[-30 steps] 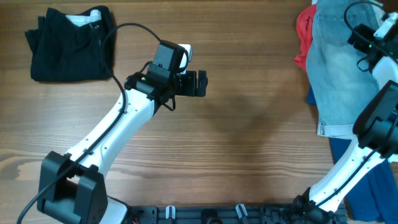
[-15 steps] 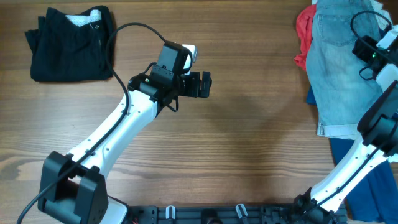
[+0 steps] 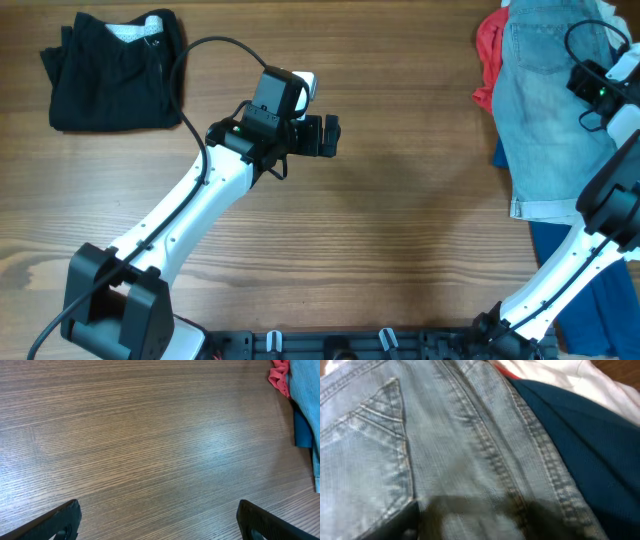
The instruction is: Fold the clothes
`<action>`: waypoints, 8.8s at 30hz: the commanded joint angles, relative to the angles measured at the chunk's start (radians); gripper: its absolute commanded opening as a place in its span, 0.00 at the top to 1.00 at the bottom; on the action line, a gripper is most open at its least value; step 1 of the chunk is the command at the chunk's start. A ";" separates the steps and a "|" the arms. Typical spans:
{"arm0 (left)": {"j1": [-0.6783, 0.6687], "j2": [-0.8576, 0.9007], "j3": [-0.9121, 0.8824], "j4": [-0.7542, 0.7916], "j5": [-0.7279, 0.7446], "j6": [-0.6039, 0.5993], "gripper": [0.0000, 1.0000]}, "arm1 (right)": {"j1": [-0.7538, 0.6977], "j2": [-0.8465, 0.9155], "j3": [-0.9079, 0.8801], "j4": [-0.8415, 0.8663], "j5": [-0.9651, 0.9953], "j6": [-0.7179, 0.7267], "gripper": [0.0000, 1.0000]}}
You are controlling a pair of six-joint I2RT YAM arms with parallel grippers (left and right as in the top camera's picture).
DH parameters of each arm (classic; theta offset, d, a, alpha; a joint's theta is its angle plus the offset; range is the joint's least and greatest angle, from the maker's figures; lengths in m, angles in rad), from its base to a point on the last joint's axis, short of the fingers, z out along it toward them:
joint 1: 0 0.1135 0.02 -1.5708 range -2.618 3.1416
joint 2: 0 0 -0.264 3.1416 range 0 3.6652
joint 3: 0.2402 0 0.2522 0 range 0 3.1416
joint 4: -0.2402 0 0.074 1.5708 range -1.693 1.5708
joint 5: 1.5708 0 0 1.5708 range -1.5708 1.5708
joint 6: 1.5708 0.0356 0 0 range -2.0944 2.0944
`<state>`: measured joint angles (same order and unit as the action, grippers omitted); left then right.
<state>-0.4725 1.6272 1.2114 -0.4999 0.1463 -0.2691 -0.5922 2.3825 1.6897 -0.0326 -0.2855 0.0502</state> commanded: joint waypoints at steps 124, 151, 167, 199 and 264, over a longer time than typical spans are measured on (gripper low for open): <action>0.673 -0.028 0.015 -0.094 -0.257 -0.127 0.00 | 1.263 -0.270 0.166 -0.739 -0.192 -0.274 0.96; 0.845 -0.029 0.015 -0.050 0.130 -0.048 0.00 | 1.142 -0.280 0.292 -0.902 0.066 -0.151 0.00; 0.424 -0.028 0.015 -0.050 0.069 0.072 0.00 | 0.800 0.010 0.291 -0.476 0.045 -0.317 0.06; 0.353 -0.028 0.015 -0.049 -0.020 0.050 0.00 | 0.907 0.102 0.341 0.167 -0.317 0.006 0.96; 0.352 -0.028 0.015 -0.025 -0.087 0.079 0.00 | 0.865 0.163 -0.026 -0.035 0.424 0.185 0.01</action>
<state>-0.1162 1.6234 1.2114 -0.5449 0.0566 -0.2024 0.2825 2.4199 1.7138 -0.0917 0.2127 0.2218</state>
